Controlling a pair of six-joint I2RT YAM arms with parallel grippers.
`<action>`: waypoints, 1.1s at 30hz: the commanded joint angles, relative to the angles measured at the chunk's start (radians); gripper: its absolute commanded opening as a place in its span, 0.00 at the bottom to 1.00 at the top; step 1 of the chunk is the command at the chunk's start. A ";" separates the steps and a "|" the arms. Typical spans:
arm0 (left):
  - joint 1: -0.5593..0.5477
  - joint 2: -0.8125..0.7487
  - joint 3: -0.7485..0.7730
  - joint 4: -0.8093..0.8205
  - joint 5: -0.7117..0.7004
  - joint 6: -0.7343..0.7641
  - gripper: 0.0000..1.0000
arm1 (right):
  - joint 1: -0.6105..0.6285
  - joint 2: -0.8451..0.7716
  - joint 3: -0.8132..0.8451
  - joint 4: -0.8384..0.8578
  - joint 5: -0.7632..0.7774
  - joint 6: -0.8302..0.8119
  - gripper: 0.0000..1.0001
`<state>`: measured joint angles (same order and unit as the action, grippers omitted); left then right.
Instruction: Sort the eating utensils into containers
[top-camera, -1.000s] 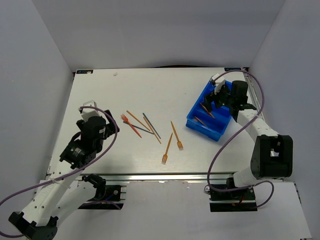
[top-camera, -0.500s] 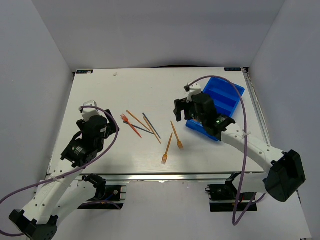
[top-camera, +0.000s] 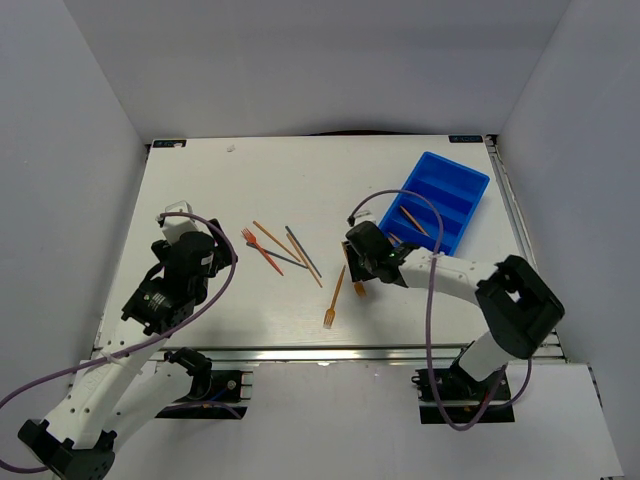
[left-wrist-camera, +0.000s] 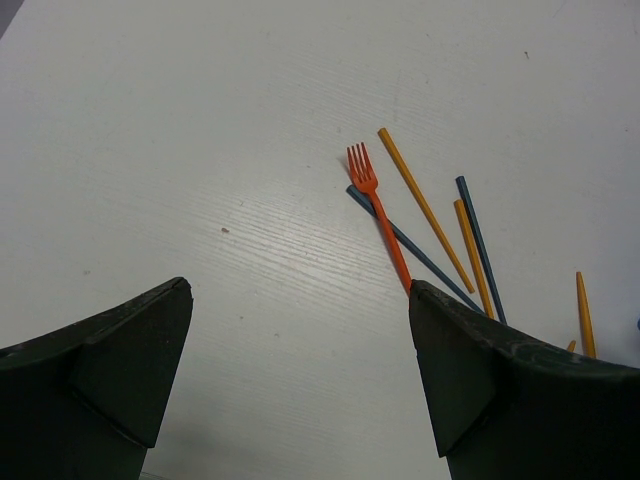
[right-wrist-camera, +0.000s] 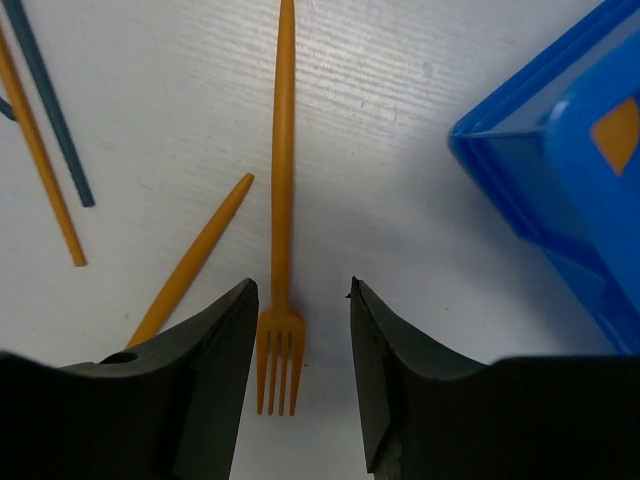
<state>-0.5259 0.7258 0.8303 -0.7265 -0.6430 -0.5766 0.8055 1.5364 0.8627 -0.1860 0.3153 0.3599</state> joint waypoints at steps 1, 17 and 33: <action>-0.003 -0.005 0.004 -0.005 -0.020 -0.006 0.98 | 0.006 0.076 0.062 0.003 0.001 0.008 0.46; -0.003 -0.003 0.006 -0.004 -0.015 -0.005 0.98 | 0.006 0.177 0.078 0.007 -0.048 -0.001 0.06; -0.003 -0.038 0.003 0.002 -0.006 -0.002 0.98 | -0.256 -0.084 0.260 0.005 -0.244 -0.556 0.00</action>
<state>-0.5259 0.7048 0.8303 -0.7261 -0.6464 -0.5766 0.6594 1.4555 1.0637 -0.1684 0.1318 0.0292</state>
